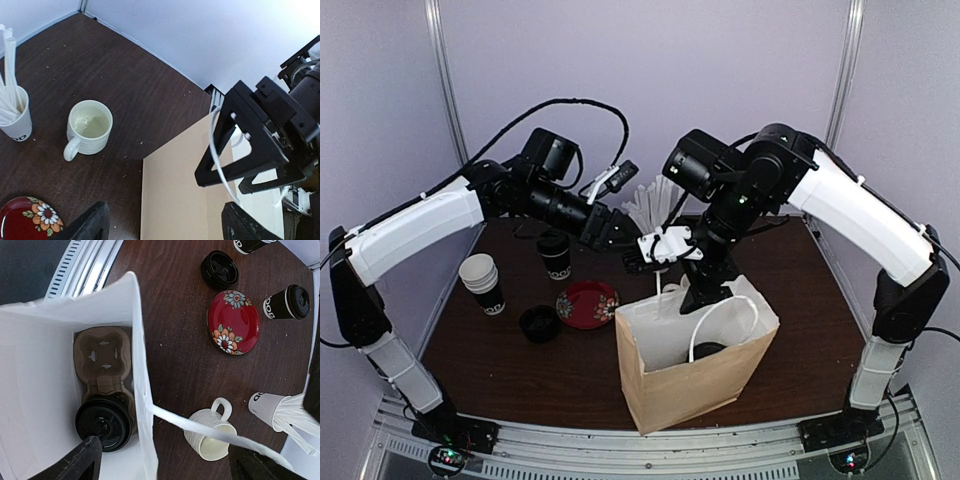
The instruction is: Pack the takeout coffee
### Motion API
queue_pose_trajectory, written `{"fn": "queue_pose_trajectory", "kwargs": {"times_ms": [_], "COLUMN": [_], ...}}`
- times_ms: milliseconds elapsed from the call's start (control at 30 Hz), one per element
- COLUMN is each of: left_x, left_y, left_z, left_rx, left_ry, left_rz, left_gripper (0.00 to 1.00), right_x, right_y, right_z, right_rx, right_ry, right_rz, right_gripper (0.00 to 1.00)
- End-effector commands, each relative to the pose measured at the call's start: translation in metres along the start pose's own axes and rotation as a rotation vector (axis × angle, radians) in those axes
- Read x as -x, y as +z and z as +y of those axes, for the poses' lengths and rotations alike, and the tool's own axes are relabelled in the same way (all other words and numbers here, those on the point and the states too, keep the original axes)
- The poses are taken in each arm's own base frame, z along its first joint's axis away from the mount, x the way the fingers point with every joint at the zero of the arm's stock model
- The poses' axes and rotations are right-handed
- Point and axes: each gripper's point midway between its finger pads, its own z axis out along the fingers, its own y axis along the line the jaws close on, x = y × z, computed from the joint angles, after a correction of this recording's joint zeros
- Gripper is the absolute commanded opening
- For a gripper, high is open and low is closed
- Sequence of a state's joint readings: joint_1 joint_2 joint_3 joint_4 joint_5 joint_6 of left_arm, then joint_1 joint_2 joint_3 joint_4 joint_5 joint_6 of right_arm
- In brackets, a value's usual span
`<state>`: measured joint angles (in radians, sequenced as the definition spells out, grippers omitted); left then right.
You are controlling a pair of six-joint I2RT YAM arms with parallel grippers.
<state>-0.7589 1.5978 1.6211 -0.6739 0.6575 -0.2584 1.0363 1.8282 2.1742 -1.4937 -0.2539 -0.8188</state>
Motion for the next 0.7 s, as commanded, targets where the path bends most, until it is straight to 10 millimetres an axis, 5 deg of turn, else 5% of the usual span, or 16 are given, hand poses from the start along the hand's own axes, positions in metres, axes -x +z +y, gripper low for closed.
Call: {"fn": "queue_pose_trajectory", "kwargs": {"times_ms": [0, 233, 667], "left_x": [0.017, 0.029, 0.030], "left_y": [0.017, 0.024, 0.026], "left_z": [-0.013, -0.026, -0.042], "left_rx": [-0.060, -0.141, -0.190], "left_ry": [0.005, -0.011, -0.033], "left_rz": [-0.031, -0.068, -0.077], "left_gripper": [0.80, 0.75, 0.73], "right_x": [-0.003, -0.005, -0.005], "right_y": [-0.013, -0.027, -0.084], "right_z": [0.013, 0.020, 0.048], "right_rx": [0.035, 0.031, 0.093], "right_ry": [-0.015, -0.016, -0.087], "right_rz": [-0.020, -0.038, -0.152], "right_gripper": [0.91, 0.90, 0.86]}}
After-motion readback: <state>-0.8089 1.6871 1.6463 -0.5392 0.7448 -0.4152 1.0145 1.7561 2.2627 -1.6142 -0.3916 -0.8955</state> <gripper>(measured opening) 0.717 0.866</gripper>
